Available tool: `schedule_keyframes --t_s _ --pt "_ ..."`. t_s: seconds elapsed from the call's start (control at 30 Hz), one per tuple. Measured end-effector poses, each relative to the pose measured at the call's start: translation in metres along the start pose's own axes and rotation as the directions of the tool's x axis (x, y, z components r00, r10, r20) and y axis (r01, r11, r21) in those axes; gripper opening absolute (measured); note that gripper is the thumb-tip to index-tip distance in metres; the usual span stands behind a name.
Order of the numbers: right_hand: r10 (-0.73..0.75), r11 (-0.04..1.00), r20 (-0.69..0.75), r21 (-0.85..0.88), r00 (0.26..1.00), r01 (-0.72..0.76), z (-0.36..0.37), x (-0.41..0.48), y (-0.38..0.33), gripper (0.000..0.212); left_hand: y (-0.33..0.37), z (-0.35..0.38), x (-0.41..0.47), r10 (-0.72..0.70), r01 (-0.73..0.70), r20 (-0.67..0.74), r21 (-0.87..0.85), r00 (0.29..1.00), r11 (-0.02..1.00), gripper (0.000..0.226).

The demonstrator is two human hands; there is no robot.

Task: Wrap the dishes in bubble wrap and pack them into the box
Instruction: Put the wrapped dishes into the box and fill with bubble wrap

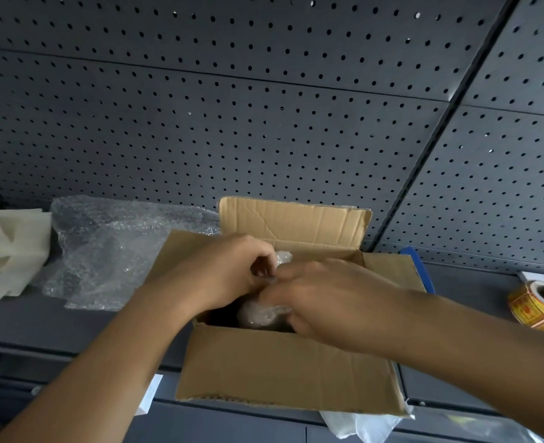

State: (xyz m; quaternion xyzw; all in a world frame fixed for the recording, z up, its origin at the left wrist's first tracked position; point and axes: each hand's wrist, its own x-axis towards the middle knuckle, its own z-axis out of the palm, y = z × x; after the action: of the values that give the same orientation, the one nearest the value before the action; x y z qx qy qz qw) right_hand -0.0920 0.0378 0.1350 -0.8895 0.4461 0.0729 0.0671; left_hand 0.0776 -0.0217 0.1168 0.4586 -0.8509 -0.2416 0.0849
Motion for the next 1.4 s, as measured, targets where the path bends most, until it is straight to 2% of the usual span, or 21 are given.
schedule_keyframes --t_s 0.07,0.2,0.33,0.43,0.8,1.1,1.33,1.4 --pt "-0.01 1.0 0.019 0.012 1.0 0.01 0.005 0.008 0.004 0.037 -0.001 0.001 0.001 -0.021 0.021 0.011 0.013 1.0 1.0 0.01" --pt "0.009 0.967 0.095 0.252 0.995 -0.033 0.001 0.008 0.014 0.039 -0.002 0.002 0.0 -0.03 0.03 0.001 0.037 1.0 0.999 0.015" --pt "0.05 0.906 0.162 0.408 0.986 -0.113 -0.017 -0.013 0.032 0.034 -0.005 0.004 0.001 0.003 0.0 -0.046 0.068 0.999 0.998 0.004" --pt "0.121 0.902 0.19 0.388 0.974 -0.187 -0.02 -0.021 0.035 0.026 -0.009 0.009 0.005 -0.003 0.002 -0.023 -0.009 1.0 1.0 0.005" --pt "0.163 0.878 0.312 0.386 0.936 -0.282 -0.011 -0.001 0.024 0.02 -0.011 0.014 0.008 0.024 -0.023 -0.018 0.038 1.0 0.999 0.008" --pt "0.164 0.864 0.297 0.417 0.941 -0.283 -0.003 -0.001 0.024 0.021 -0.008 0.012 0.004 0.044 -0.041 -0.03 0.101 0.999 0.994 0.007" --pt "0.202 0.855 0.24 0.429 0.949 -0.291 -0.003 -0.032 0.042 0.029 -0.009 0.009 -0.002 0.088 -0.082 -0.08 0.068 0.993 0.994 0.005" --pt "0.208 0.845 0.214 0.451 0.954 -0.286 -0.002 -0.033 0.045 0.019 -0.01 0.009 -0.003 0.094 -0.09 -0.063 0.064 0.994 0.994 0.007"
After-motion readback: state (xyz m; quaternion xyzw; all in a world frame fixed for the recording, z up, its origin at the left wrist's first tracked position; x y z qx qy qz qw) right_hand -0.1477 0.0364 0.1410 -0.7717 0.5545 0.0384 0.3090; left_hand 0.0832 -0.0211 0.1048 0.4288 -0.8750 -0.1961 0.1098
